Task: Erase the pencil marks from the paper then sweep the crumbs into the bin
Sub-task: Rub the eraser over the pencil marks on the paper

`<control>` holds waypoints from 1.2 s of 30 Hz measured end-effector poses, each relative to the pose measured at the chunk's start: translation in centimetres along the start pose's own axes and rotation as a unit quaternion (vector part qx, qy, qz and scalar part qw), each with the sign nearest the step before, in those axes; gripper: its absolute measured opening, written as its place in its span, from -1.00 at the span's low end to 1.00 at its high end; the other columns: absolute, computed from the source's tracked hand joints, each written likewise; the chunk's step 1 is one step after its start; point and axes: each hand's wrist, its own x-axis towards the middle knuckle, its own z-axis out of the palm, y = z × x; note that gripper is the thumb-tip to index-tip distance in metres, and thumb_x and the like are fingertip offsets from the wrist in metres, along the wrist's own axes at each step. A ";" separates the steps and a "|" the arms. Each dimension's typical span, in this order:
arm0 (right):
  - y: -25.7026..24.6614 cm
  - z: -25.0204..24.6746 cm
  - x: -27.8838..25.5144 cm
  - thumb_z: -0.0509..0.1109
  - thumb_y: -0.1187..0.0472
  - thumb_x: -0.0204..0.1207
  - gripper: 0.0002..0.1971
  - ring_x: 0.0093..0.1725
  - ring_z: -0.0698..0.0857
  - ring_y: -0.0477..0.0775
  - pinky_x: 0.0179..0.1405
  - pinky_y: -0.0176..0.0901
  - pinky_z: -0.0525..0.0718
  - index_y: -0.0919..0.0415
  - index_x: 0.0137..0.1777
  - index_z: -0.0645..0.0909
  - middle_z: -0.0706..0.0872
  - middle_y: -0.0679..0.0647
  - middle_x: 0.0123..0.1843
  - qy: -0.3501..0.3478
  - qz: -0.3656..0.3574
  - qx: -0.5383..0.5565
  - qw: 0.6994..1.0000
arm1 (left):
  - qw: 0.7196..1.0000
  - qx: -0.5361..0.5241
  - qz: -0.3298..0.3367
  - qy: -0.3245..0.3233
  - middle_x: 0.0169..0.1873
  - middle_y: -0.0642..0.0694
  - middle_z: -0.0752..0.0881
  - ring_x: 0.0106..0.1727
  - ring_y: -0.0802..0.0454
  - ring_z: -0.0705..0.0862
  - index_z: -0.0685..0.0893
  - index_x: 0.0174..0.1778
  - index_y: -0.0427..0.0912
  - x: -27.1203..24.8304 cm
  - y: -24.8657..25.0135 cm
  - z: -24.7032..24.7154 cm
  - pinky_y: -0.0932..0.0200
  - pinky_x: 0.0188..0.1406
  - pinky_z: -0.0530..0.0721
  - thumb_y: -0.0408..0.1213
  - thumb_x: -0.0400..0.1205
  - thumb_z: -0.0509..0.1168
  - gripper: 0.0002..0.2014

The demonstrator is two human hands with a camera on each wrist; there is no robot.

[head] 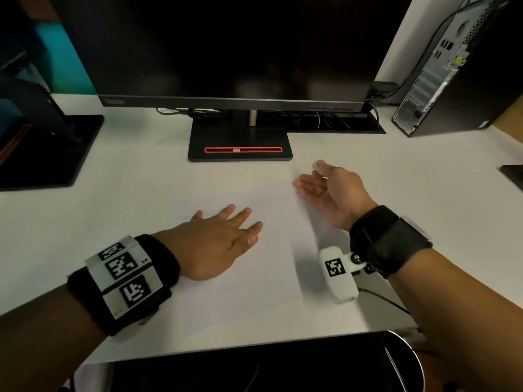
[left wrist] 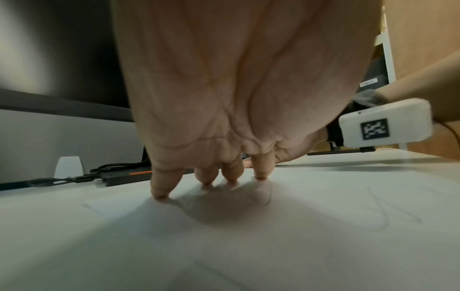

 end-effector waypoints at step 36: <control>0.4 -1.6 0.4 0.22 0.16 0.81 -0.77 0.25 0.81 0.39 0.28 0.16 0.78 0.28 -0.05 0.52 0.72 0.38 0.17 -0.044 0.011 -0.005 0.999 | 0.999 0.021 0.010 0.027 0.72 0.16 -0.36 0.71 0.10 -0.41 -0.17 0.68 0.48 0.0 -0.6 1.0 -0.20 0.73 -0.09 0.40 0.47 0.38 0.01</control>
